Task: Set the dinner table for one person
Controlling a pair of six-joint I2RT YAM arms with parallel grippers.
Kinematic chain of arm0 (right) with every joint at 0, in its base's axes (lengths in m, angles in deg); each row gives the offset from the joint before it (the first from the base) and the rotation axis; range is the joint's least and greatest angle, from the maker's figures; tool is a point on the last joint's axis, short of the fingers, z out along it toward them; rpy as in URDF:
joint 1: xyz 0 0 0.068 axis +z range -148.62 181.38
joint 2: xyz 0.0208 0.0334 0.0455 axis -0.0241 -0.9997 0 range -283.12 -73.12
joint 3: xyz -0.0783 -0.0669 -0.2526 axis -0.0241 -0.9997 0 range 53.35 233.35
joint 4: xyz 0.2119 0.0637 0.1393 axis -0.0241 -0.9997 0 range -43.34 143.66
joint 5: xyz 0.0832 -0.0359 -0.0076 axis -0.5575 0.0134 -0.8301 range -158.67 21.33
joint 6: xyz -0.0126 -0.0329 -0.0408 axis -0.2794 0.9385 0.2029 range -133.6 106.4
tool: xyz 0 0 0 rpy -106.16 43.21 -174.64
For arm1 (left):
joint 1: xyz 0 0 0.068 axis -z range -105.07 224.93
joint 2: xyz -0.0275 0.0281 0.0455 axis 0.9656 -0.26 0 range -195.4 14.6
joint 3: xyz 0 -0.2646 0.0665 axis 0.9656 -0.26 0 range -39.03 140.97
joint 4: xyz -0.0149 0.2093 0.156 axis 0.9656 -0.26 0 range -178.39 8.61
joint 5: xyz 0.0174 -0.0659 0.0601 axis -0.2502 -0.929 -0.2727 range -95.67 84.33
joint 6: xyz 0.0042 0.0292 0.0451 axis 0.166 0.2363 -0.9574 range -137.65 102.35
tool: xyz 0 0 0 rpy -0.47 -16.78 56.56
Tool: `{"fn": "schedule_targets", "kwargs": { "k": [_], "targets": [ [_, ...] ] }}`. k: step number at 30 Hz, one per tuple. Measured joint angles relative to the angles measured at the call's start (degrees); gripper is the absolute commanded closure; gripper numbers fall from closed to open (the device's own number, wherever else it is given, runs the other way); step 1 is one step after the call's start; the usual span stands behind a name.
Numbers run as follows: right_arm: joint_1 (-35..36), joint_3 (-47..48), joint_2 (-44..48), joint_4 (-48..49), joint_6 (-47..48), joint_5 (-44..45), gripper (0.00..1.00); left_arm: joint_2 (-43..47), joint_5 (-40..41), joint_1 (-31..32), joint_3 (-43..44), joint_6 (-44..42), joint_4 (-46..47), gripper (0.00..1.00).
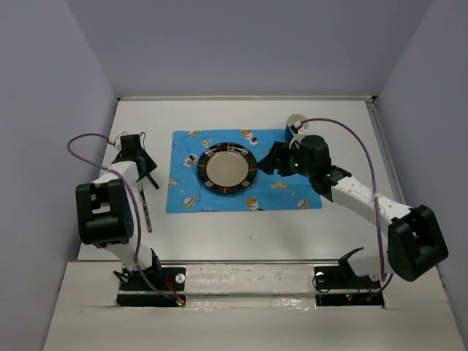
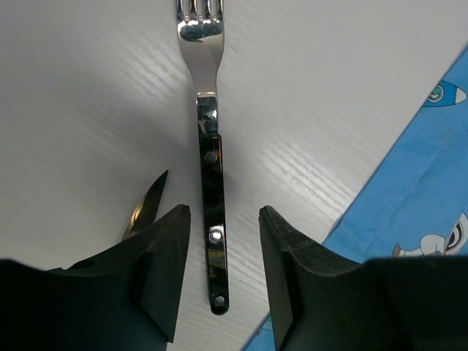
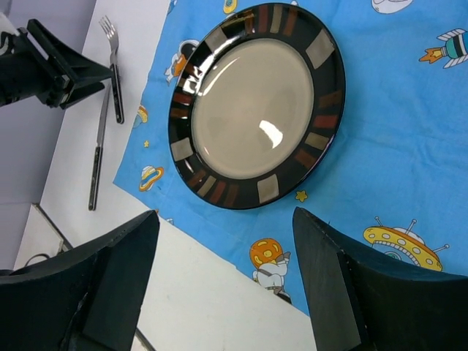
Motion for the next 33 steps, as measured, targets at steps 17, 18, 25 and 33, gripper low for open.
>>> {"fn": "schedule_targets", "kwargs": {
  "k": [17, 18, 25, 33],
  "targets": [
    [0.0, 0.0, 0.0, 0.9, 0.0, 0.1, 0.21, -7.2, 1.6, 0.0, 4.2, -2.7, 0.2, 1.00],
    [0.0, 0.0, 0.0, 0.9, 0.0, 0.1, 0.21, -7.1, 1.6, 0.0, 4.2, -2.7, 0.0, 1.00],
    [0.0, -1.0, 0.0, 1.0, 0.1, 1.7, 0.21, 2.2, 2.6, 2.2, 4.3, -3.6, -2.2, 1.00],
    [0.0, -3.7, 4.7, 0.9, 0.2, 9.1, 0.23, 13.8, 6.5, 22.8, 6.8, -3.8, -2.6, 1.00]
  ]
}}
